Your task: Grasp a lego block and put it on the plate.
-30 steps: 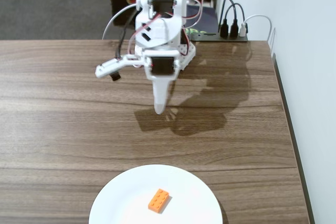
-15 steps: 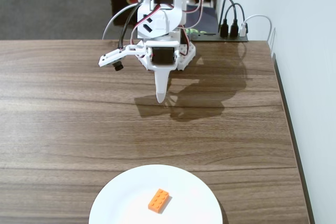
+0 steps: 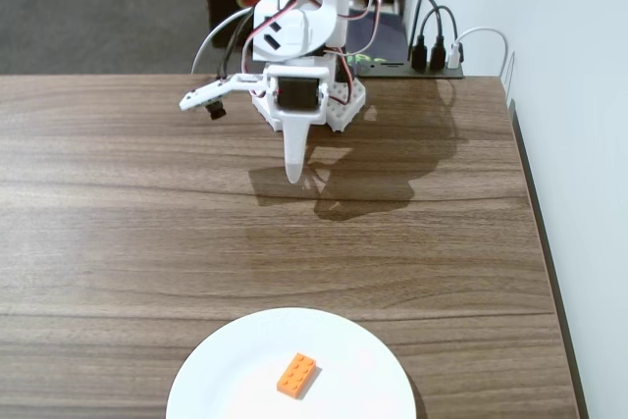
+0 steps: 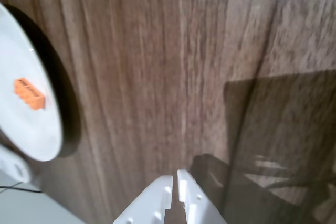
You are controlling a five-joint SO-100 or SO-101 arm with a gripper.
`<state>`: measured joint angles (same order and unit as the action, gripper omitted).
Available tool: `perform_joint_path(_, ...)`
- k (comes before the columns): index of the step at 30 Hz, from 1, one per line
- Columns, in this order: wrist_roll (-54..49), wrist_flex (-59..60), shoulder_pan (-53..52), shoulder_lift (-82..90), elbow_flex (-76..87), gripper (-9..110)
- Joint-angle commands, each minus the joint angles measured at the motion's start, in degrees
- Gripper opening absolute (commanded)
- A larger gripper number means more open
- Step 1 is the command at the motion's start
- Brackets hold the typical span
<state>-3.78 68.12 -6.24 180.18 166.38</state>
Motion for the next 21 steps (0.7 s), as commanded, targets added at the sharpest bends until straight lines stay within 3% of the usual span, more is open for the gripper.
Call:
perform_joint_path(1, 0.2, 1.3, 0.2, 2.4, 0.0, 1)
perform_joint_path(21, -1.0, 4.5, 2.8, 8.3, 1.1, 1)
